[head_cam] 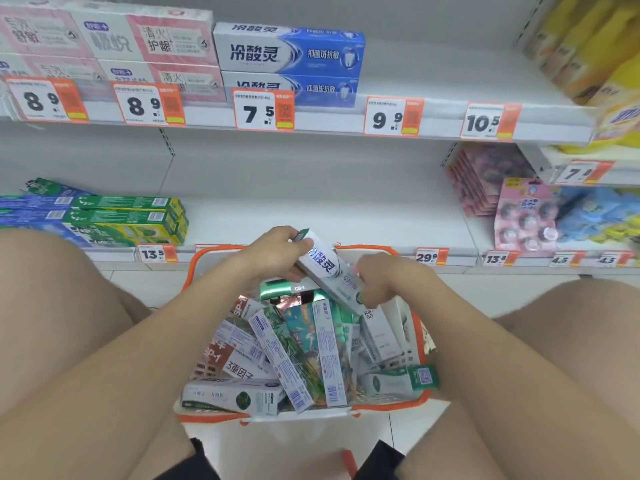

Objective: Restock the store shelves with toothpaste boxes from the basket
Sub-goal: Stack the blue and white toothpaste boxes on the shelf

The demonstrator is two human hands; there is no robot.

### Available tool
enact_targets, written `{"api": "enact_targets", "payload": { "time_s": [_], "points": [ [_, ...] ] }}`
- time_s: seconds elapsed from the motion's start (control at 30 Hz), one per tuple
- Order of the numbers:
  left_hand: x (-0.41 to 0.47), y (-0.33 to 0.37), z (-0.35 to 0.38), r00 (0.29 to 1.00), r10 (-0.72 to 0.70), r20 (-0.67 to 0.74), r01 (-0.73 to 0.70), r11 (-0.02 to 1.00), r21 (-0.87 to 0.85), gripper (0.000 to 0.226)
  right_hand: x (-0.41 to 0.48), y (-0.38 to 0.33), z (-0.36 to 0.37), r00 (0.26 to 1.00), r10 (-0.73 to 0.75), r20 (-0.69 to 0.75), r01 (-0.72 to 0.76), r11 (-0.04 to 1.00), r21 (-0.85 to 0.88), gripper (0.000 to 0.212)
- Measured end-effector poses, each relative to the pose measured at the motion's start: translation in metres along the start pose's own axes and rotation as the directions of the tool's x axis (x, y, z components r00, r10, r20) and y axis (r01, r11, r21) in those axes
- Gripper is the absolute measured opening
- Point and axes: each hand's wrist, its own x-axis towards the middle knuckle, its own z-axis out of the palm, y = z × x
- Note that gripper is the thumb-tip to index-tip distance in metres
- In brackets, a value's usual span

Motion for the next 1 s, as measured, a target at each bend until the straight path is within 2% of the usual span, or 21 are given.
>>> {"api": "enact_targets", "payload": {
  "time_s": [0.07, 0.13, 0.2, 0.27, 0.33, 0.43, 0.5, 0.6, 0.67, 0.8, 0.87, 1.0],
  "points": [
    [0.001, -0.002, 0.004, 1.0, 0.003, 0.023, -0.004, 0.998, 0.063, 0.024, -0.009, 0.005, 0.019, 0.968, 0.102, 0.231, -0.067, 0.985, -0.156, 0.044],
    [0.001, -0.005, 0.012, 0.998, -0.018, 0.06, 0.01, 0.992, 0.123, 0.024, -0.013, 0.008, 0.045, 0.909, 0.176, 0.378, -0.073, 0.96, -0.272, 0.065],
    [0.0, -0.008, 0.021, 0.994, -0.039, 0.103, 0.02, 0.983, 0.181, 0.025, -0.012, 0.01, 0.069, 0.867, 0.21, 0.453, -0.043, 0.935, -0.352, 0.072],
    [-0.002, -0.009, 0.03, 0.989, -0.045, 0.14, 0.012, 0.973, 0.232, 0.026, -0.011, 0.017, 0.086, 0.867, 0.183, 0.463, 0.0, 0.93, -0.367, 0.068],
    [-0.004, -0.007, 0.036, 0.989, -0.035, 0.146, -0.004, 0.966, 0.257, 0.024, -0.012, 0.032, 0.089, 0.92, 0.107, 0.378, 0.012, 0.954, -0.3, 0.053],
    [-0.006, -0.002, 0.037, 0.994, -0.004, 0.105, -0.023, 0.967, 0.255, 0.022, -0.013, 0.054, 0.078, 0.983, -0.006, 0.183, 0.018, 0.998, -0.062, 0.038],
    [-0.008, 0.003, 0.035, 0.998, 0.017, 0.064, -0.031, 0.973, 0.227, 0.023, -0.013, 0.064, 0.064, 0.993, -0.08, 0.084, 0.075, 0.995, 0.063, 0.045],
    [-0.011, 0.013, 0.027, 0.999, 0.051, 0.005, -0.052, 0.984, 0.17, 0.022, -0.019, 0.08, 0.039, 0.979, -0.143, -0.144, 0.173, 0.958, 0.227, 0.04],
    [-0.014, 0.023, 0.02, 0.992, 0.113, -0.054, -0.104, 0.984, 0.144, 0.021, -0.027, 0.089, 0.018, 0.937, -0.114, -0.33, 0.246, 0.886, 0.393, 0.037],
    [-0.021, 0.047, 0.005, 0.949, 0.255, -0.187, -0.245, 0.967, 0.073, 0.014, -0.038, 0.088, -0.017, 0.789, 0.033, -0.613, 0.452, 0.646, 0.616, 0.019],
    [-0.025, 0.056, -0.001, 0.934, 0.267, -0.236, -0.278, 0.96, -0.013, 0.016, -0.038, 0.083, -0.027, 0.733, 0.158, -0.662, 0.513, 0.51, 0.69, 0.018],
    [-0.028, 0.071, -0.012, 0.922, 0.254, -0.291, -0.308, 0.938, -0.157, 0.028, -0.04, 0.069, -0.039, 0.73, 0.319, -0.604, 0.579, 0.181, 0.795, 0.025]
  ]
}}
